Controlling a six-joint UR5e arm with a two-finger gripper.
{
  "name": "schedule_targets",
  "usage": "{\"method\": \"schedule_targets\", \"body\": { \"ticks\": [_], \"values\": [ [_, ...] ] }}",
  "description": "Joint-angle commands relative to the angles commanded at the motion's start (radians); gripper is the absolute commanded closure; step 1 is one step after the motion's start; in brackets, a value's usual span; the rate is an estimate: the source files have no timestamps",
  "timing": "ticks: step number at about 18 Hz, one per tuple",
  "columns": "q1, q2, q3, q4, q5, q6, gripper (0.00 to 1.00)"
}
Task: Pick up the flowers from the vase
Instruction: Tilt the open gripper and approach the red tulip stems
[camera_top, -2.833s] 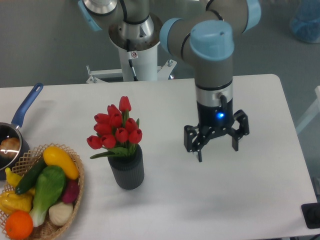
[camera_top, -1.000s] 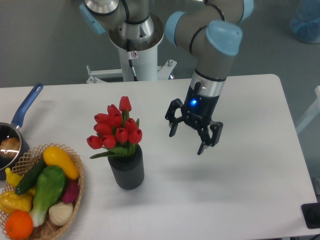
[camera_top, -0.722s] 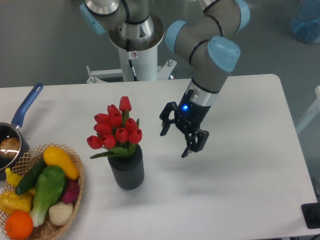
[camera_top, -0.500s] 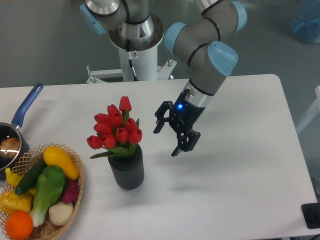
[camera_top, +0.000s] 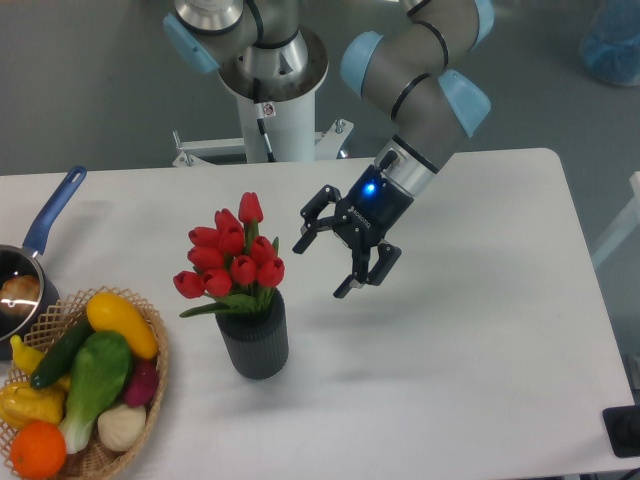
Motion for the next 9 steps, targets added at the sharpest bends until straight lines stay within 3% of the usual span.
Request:
{"method": "schedule_targets", "body": {
  "ticks": [9],
  "values": [
    [-0.038,-0.017,-0.003,0.002,-0.072,0.0,0.0]
  ]
}}
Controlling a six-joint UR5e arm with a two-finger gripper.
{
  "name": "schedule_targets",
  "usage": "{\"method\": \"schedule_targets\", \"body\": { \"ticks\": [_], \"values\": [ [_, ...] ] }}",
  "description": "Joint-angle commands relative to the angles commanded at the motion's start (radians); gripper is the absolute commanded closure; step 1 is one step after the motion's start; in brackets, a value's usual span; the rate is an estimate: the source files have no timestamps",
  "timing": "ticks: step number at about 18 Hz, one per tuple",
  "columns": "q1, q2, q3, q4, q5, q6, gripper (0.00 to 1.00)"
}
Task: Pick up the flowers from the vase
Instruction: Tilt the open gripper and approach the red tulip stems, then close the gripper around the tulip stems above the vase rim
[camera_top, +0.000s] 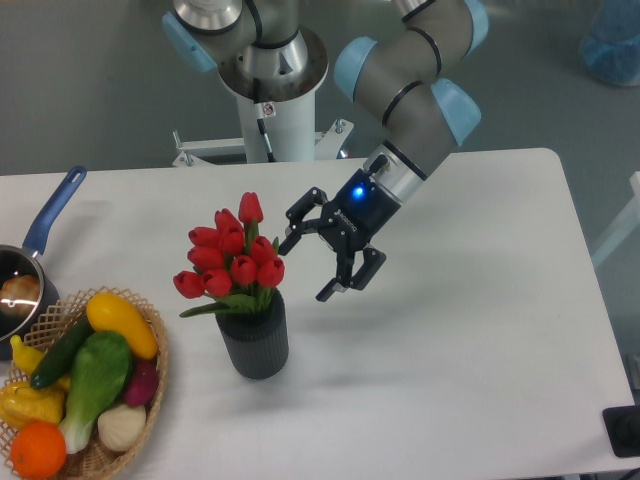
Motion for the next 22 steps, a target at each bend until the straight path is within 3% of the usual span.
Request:
{"method": "schedule_targets", "body": {
  "ticks": [22],
  "values": [
    [-0.052,-0.037,0.009,0.009,-0.065,0.017,0.0]
  ]
}}
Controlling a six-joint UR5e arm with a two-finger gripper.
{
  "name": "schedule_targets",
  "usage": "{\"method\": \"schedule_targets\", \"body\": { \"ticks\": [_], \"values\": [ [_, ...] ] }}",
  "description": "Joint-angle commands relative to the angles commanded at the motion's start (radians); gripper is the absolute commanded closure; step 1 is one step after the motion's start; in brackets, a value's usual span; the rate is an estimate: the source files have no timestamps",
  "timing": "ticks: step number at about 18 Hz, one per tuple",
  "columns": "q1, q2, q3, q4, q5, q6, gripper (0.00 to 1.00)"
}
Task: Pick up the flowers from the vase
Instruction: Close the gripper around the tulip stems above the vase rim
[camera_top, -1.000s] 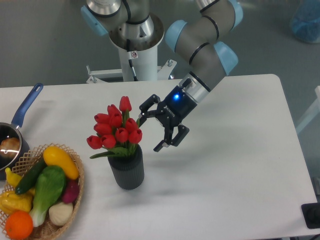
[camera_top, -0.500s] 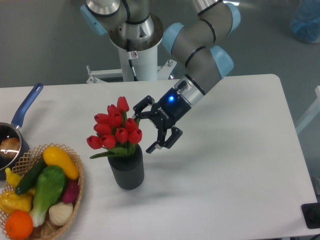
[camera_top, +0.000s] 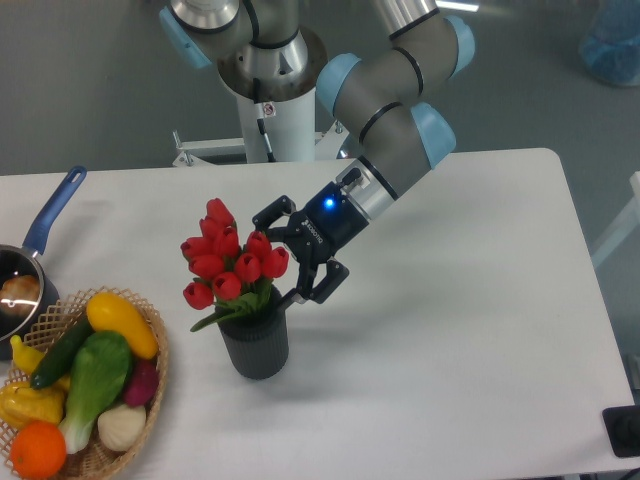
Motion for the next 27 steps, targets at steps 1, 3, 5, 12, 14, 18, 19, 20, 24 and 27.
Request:
{"method": "schedule_targets", "body": {
  "ticks": [1,3,5,12,14,18,19,20,24,27],
  "values": [
    [-0.002,0.0,0.0,0.0,0.0,0.0,0.0],
    [-0.008,0.0,0.002,0.0,0.0,0.0,0.0],
    [-0.023,0.0,0.005,0.0,0.0,-0.002,0.0],
    [-0.04,0.003,0.002,0.0,0.002,-0.008,0.0],
    [-0.04,0.002,0.003,0.0,0.002,-0.005,0.0],
    [-0.034,0.002,0.003,0.0,0.005,-0.003,0.2],
    [-0.034,0.002,0.003,0.0,0.005,-0.003,0.23],
    [-0.032,0.002,0.005,0.0,0.005,-0.005,0.23],
    [-0.026,0.002,0.005,0.0,0.002,-0.006,0.31],
    [-0.026,0.002,0.003,0.0,0.002,-0.008,0.39]
  ]
}}
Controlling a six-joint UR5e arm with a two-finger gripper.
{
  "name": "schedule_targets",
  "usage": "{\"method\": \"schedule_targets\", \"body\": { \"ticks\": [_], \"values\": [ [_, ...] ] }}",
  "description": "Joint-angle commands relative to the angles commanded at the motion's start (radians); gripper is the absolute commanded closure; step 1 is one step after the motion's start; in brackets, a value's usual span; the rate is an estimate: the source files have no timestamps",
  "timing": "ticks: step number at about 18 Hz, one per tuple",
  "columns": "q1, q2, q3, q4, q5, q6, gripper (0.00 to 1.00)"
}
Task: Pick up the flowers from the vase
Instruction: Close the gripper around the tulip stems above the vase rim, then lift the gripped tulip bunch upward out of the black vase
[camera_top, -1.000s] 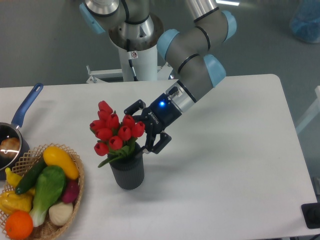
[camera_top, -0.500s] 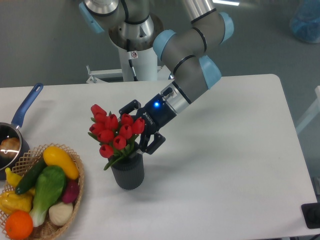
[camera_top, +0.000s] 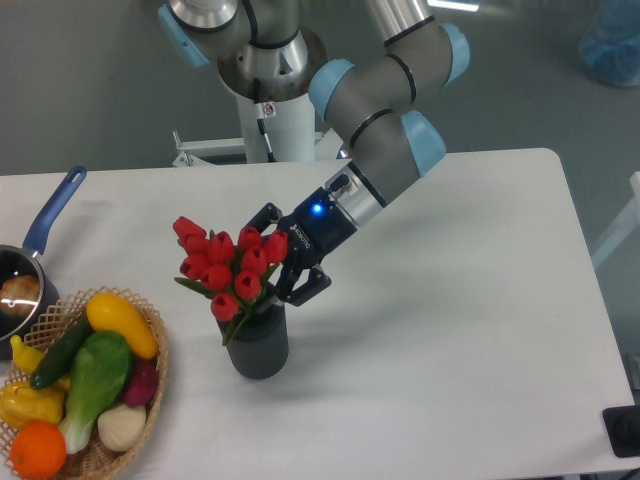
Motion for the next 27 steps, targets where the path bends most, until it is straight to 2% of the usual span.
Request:
{"method": "schedule_targets", "body": {
  "ticks": [2,4,5,8,9,10,15,21,27],
  "values": [
    [0.002,0.0,-0.003,0.0,0.0,-0.002,0.5],
    [0.003,0.0,-0.003,0.0,0.0,-0.006,0.75],
    [0.003,0.0,-0.003,-0.002,-0.003,-0.008,0.79],
    [0.011,0.0,-0.006,-0.002,-0.005,-0.008,0.8],
    [0.011,0.0,-0.006,-0.002,-0.005,-0.009,0.91],
    [0.009,0.0,-0.006,-0.002,-0.006,-0.009,0.96],
    [0.009,0.0,-0.002,-0.002,-0.017,-0.009,0.96],
    [0.015,0.0,0.003,-0.002,-0.133,-0.014,0.96],
    [0.028,0.021,0.02,-0.003,-0.137,-0.093,0.96]
  ]
}}
